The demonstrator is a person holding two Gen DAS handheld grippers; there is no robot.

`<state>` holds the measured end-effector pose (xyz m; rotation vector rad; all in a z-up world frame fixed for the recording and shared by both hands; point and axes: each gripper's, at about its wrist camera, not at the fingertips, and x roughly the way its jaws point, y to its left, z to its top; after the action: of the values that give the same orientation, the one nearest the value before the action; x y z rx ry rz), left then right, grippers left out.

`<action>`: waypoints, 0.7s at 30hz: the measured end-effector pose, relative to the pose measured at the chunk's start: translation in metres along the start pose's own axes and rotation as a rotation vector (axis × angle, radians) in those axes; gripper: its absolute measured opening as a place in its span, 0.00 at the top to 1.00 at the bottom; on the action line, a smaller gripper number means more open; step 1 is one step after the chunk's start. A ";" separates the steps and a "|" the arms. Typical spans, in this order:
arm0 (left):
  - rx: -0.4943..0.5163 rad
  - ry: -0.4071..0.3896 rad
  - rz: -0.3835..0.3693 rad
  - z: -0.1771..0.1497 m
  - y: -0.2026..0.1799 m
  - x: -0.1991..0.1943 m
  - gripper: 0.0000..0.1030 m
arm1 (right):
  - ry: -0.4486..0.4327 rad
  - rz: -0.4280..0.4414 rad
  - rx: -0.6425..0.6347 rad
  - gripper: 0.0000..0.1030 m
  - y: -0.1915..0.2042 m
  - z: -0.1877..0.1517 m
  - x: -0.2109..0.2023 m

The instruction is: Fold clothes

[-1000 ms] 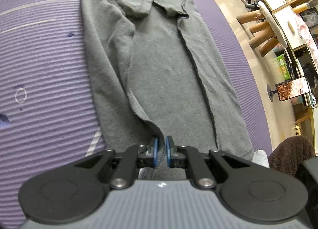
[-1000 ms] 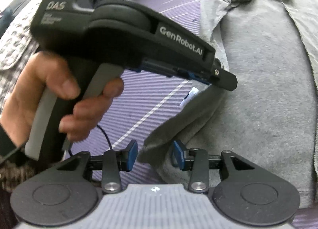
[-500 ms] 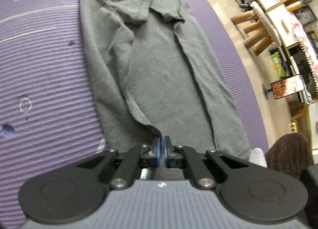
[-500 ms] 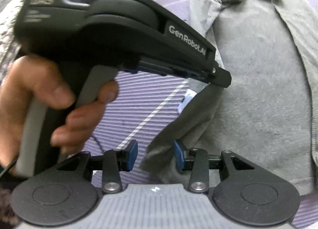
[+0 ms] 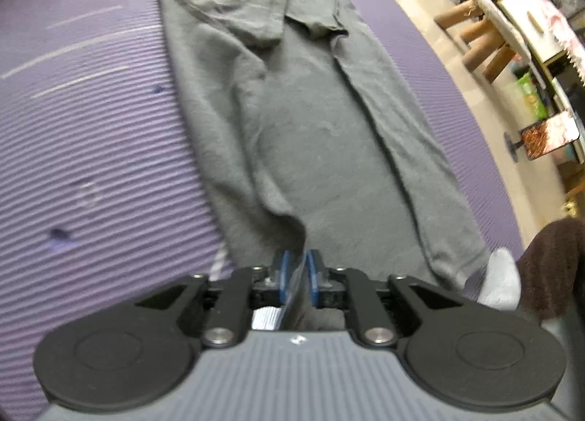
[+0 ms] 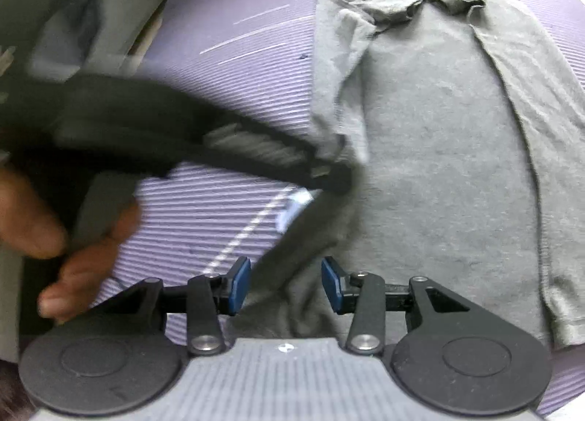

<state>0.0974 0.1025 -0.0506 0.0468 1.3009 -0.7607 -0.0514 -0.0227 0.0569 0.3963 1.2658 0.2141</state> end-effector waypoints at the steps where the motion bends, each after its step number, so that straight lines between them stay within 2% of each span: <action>1: 0.015 0.019 0.016 -0.004 0.000 -0.002 0.58 | 0.003 0.002 0.005 0.57 -0.006 0.001 -0.004; 3: 0.034 0.072 0.050 -0.013 0.003 -0.002 0.57 | 0.014 0.015 0.004 0.57 -0.015 0.001 -0.012; 6: 0.019 0.126 0.058 -0.024 0.008 -0.003 0.57 | 0.025 0.040 -0.027 0.57 -0.027 0.001 -0.026; 9: 0.056 0.171 0.071 -0.035 0.001 -0.003 0.57 | 0.024 0.060 -0.070 0.57 -0.032 -0.001 -0.040; 11: 0.064 0.206 0.108 -0.039 -0.003 0.003 0.57 | 0.016 0.082 -0.073 0.57 -0.045 0.002 -0.047; 14: 0.077 0.245 0.179 -0.045 -0.007 0.016 0.65 | -0.002 0.107 -0.058 0.55 -0.085 0.019 -0.030; 15: 0.079 0.240 0.194 -0.045 -0.009 0.016 0.77 | -0.007 0.111 -0.050 0.54 -0.094 0.022 -0.018; 16: 0.072 0.239 0.192 -0.045 -0.010 0.016 0.96 | -0.015 0.116 -0.038 0.54 -0.103 0.024 -0.013; 18: 0.047 0.226 0.176 -0.043 -0.012 0.012 0.98 | -0.020 0.123 -0.028 0.54 -0.111 0.033 0.004; 21: 0.096 0.193 0.193 -0.041 -0.034 0.004 0.98 | -0.040 0.125 -0.026 0.54 -0.124 0.047 0.008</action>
<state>0.0447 0.0934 -0.0536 0.3249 1.4185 -0.6642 -0.0113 -0.1412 0.0118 0.4558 1.1992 0.3264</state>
